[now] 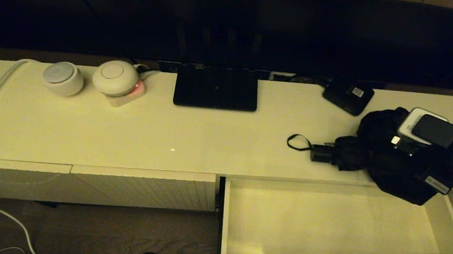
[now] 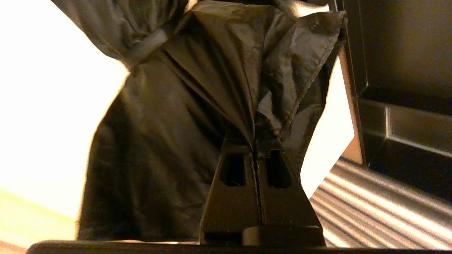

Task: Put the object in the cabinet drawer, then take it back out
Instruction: Take the umbrella out of the drawer and put it on the table

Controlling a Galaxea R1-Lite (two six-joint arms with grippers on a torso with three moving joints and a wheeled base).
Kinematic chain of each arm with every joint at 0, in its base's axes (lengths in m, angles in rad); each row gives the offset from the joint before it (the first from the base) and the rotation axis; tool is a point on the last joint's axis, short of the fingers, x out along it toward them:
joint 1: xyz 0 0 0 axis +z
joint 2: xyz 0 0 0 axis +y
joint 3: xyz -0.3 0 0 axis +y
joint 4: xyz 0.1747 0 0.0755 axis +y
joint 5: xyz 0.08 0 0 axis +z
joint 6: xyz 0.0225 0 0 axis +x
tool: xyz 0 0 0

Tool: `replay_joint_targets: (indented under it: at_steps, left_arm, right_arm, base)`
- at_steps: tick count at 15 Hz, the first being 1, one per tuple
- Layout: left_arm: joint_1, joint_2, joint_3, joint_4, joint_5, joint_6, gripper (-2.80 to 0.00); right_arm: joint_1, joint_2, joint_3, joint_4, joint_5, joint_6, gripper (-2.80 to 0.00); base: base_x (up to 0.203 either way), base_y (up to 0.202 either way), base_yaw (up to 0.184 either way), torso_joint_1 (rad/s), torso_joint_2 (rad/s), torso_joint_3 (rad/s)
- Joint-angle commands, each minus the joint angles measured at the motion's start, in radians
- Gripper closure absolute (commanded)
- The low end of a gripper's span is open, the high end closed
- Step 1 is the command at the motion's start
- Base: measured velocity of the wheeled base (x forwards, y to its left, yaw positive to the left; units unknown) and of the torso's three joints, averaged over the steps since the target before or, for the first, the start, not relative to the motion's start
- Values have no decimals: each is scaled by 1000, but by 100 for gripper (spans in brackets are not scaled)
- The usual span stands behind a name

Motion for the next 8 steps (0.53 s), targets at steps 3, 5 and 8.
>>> replay_joint_targets:
  at_steps: [3, 5, 8]
  left_arm:
    - [0, 0, 3, 0, 0, 0, 0]
    - [0, 0, 3, 0, 0, 0, 0]
    - [0, 0, 3, 0, 0, 0, 0]
  right_arm:
    - [7, 59, -3, -88, -17, -5, 0]
    - [15, 85, 4, -169, -39, -5, 0]
    - [15, 83, 7, -183, -54, -4, -280]
  base:
    - [0, 0, 0, 0, 0, 0]
    - [0, 0, 0, 0, 0, 0]
    - [0, 0, 0, 0, 0, 0]
